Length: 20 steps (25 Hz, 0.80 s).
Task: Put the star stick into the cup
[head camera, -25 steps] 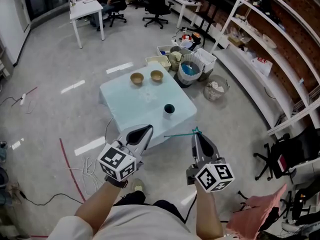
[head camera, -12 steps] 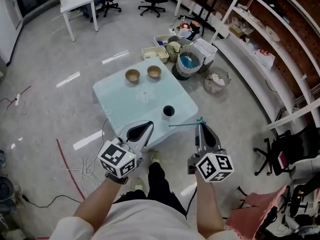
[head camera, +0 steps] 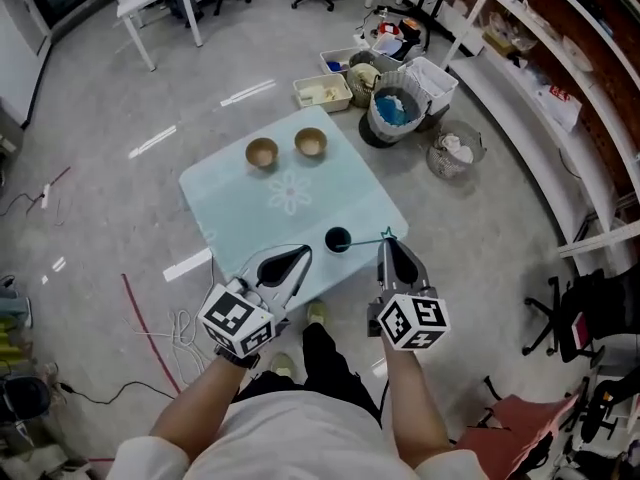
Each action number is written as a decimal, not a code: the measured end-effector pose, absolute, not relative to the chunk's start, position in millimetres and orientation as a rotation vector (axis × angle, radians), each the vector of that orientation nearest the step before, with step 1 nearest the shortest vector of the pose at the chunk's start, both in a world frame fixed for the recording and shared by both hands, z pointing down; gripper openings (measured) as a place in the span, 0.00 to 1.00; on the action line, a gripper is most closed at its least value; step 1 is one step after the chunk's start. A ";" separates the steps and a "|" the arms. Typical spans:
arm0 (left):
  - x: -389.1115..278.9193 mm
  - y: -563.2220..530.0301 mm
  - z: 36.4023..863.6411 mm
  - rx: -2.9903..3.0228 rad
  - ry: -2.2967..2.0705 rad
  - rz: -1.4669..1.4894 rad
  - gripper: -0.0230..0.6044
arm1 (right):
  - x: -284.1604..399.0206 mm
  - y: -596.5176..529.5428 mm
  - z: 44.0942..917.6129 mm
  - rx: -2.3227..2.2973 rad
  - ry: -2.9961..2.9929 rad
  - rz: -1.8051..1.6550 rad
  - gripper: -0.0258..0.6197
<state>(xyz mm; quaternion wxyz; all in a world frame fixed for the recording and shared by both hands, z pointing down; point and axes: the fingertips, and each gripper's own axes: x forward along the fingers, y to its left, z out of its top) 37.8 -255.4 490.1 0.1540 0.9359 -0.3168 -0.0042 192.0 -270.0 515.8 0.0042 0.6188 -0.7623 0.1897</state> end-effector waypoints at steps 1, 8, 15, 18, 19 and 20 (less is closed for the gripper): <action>41.7 -262.7 495.3 2.673 -0.913 -0.002 0.04 | 192.7 -278.9 525.8 1.917 -2.389 0.606 0.08; 61.2 -302.7 531.5 2.615 -0.964 0.061 0.04 | 195.3 -322.7 592.5 1.779 -2.394 0.713 0.08; 75.5 -329.4 567.3 2.562 -0.981 0.091 0.04 | 195.2 -344.9 645.7 1.675 -2.374 0.815 0.08; 74.0 -337.6 577.2 2.547 -0.988 0.104 0.04 | 190.0 -348.6 662.4 1.643 -2.361 0.848 0.08; 73.3 -339.2 579.4 2.545 -0.991 0.109 0.04 | 188.6 -348.9 667.2 1.634 -2.356 0.855 0.08; 72.7 -340.2 582.0 2.541 -0.993 0.113 0.04 | 187.3 -349.0 671.7 1.627 -2.351 0.863 0.08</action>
